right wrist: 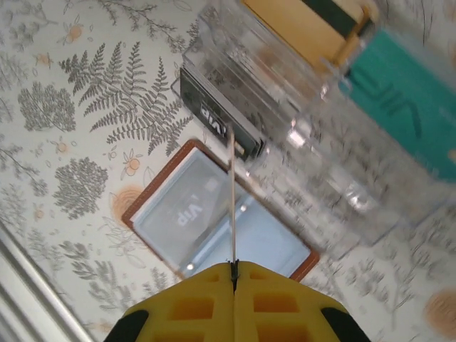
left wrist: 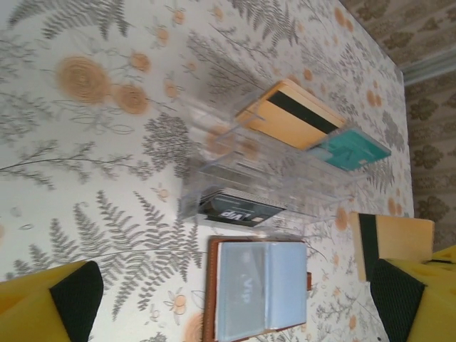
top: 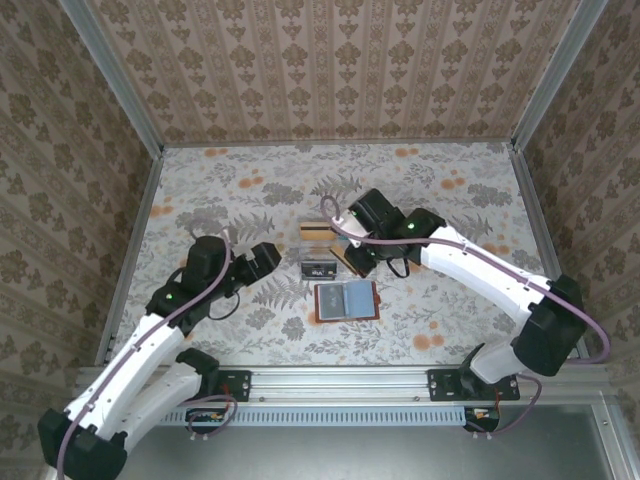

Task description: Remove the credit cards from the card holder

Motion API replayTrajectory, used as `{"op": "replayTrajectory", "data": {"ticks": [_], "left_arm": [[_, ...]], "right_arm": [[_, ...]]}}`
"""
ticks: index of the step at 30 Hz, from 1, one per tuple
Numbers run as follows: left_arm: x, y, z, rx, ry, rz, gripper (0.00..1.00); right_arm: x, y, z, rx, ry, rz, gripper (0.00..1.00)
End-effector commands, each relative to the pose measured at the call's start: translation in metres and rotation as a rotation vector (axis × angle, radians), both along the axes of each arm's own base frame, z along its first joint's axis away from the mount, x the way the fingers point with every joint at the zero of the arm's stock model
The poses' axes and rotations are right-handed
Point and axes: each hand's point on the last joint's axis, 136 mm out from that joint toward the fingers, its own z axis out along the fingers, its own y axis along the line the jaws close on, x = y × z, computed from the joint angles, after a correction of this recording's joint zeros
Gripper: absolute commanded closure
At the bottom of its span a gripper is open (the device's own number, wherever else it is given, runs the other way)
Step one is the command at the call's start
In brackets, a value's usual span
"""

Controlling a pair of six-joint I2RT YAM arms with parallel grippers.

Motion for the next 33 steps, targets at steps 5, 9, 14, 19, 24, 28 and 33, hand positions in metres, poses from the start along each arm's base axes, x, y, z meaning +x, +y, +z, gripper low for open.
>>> {"op": "replayTrajectory", "data": {"ticks": [5,9,14,19,24,28,33], "left_arm": [[-0.012,0.018,-0.012,0.009,0.056,0.029,0.00],[-0.015,0.024,-0.010,0.011,0.056,0.035,0.00],[-0.019,0.030,-0.009,0.008,0.058,0.045,0.00],[-0.022,0.035,-0.009,0.009,0.065,0.053,0.00],[-0.025,0.037,-0.011,0.004,0.075,0.059,0.00],[-0.027,0.039,-0.011,0.001,0.077,0.066,0.00],[-0.029,0.040,-0.013,0.001,0.084,0.069,0.00]], "right_arm": [[0.028,0.021,0.020,-0.188,-0.264,0.326,1.00],[0.042,0.031,0.021,-0.251,-0.288,0.407,1.00],[0.059,0.043,0.018,-0.305,-0.341,0.475,1.00],[0.076,0.049,0.013,-0.364,-0.390,0.515,1.00],[0.081,0.056,0.006,-0.374,-0.395,0.541,1.00],[0.086,0.059,0.001,-0.380,-0.397,0.539,1.00],[0.094,0.061,-0.003,-0.402,-0.411,0.529,1.00]]}}
